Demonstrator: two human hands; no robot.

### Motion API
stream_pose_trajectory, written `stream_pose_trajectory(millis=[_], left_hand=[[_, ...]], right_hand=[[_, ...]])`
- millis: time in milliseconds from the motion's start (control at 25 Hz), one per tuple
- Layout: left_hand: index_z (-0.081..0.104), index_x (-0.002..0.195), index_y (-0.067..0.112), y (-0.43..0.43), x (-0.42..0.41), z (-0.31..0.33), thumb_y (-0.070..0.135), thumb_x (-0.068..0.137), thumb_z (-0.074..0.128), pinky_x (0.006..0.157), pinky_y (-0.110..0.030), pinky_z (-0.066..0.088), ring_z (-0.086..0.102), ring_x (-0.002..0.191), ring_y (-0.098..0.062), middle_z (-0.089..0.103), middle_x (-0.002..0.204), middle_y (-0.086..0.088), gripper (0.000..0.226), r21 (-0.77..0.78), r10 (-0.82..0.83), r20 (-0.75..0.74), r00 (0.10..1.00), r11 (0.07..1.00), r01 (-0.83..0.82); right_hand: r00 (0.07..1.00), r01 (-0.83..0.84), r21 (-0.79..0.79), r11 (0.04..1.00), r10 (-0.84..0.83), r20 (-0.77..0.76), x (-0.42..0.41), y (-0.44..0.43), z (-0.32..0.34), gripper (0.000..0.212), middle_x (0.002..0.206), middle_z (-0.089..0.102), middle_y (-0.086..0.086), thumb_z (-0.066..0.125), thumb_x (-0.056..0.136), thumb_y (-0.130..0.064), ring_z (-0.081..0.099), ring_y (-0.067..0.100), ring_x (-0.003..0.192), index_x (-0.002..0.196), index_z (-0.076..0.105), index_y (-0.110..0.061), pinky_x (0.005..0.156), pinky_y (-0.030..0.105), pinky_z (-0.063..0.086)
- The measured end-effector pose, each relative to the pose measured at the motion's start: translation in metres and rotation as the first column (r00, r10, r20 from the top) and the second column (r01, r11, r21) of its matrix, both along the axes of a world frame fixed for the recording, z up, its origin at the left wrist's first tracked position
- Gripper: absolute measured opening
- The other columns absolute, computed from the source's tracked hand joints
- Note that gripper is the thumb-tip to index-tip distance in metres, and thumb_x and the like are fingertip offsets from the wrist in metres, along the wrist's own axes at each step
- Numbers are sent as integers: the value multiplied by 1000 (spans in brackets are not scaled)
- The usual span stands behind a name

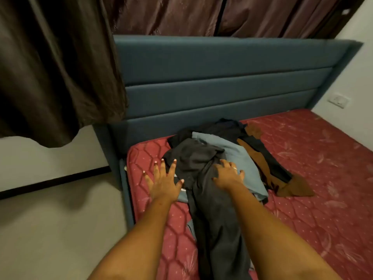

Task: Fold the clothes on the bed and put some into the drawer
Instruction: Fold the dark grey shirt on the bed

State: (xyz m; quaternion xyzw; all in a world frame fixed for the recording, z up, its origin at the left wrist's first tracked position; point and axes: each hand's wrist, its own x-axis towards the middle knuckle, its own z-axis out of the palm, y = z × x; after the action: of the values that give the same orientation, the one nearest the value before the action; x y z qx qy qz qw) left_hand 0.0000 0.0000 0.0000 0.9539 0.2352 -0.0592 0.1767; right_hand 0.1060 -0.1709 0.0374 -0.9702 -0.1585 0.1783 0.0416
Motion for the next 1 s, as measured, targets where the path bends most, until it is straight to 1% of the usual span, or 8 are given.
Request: stream_pose_trajectory(millis=[160, 400, 520, 640, 720, 760, 920, 1000], left_hand=[[-6, 152, 37, 39, 63, -46, 56, 96, 35, 112, -62, -3, -12, 147, -29, -8, 162, -2, 71, -3, 30, -82, 996, 1000, -31], [2, 152, 37, 58, 114, -126, 52, 95, 43, 113, -60, -1, -8, 148, -28, -7, 162, -2, 72, -164, 89, -223, 971, 978, -127], [15, 151, 33, 62, 117, -161, 44, 91, 53, 115, -51, 14, 10, 145, -29, 11, 159, -6, 72, -282, 131, -287, 949, 935, -215], [44, 135, 15, 74, 123, -189, 28, 95, 54, 92, -26, 36, 48, 110, -20, 50, 133, -10, 44, -618, 93, -388, 917, 712, -334], [58, 99, 13, 82, 127, -202, 23, 96, 53, 77, -25, 35, 50, 78, -13, 59, 93, -8, 12, -734, 108, -401, 910, 557, -389], [56, 88, 15, 84, 129, -205, 23, 97, 52, 74, -26, 35, 48, 71, -13, 55, 83, -7, 13, -753, 153, -385, 910, 519, -405], [55, 110, 19, 82, 130, -183, 46, 100, 37, 65, -25, 34, 54, 88, -20, 63, 107, -7, 33, -784, 312, -487, 816, 254, -566], [54, 113, 25, 79, 122, -160, 67, 94, 21, 72, -27, 35, 57, 94, -21, 65, 107, -2, 56, -795, 220, -581, 784, 52, -604]], right_hand=[[998, 57, -81, 995, -60, -34, 79, 32, -39, 55, 159, 10, -5, 50, 93, -40, 7, 25, 146, 146, 36, -29, 115, 57, 9], [991, -92, -302, 949, 59, -118, 157, 51, -105, 45, 162, -4, -2, 46, 97, -33, -5, 34, 147, 142, 44, -29, 115, 61, 6], [985, -132, -396, 909, 78, -151, 179, 59, -129, 46, 162, -3, -1, 50, 95, -28, -8, 35, 147, 141, 47, -26, 114, 63, 1], [989, -145, -366, 919, 133, -58, 196, 74, -146, 54, 154, 26, 6, 51, 92, -15, 17, 32, 145, 144, 38, -16, 114, 64, -1], [988, -132, -307, 943, 149, 33, 204, 82, -150, 46, 143, 41, 8, 51, 90, -10, 39, 28, 133, 136, 47, -13, 115, 59, 6], [988, -129, -264, 956, 146, 45, 207, 87, -151, 40, 139, 46, 9, 51, 90, -9, 45, 28, 128, 130, 53, -13, 116, 53, 14], [997, 38, 237, 971, -20, -76, 194, 106, -135, 17, 104, 72, 11, 62, 89, -6, 65, 24, 103, 100, 75, -9, 97, 28, 44], [910, 197, 478, 856, 22, -415, 160, 122, -112, 16, 76, 74, 0, 66, 85, 4, 69, 9, 77, 89, 75, -8, 84, 22, 53]])
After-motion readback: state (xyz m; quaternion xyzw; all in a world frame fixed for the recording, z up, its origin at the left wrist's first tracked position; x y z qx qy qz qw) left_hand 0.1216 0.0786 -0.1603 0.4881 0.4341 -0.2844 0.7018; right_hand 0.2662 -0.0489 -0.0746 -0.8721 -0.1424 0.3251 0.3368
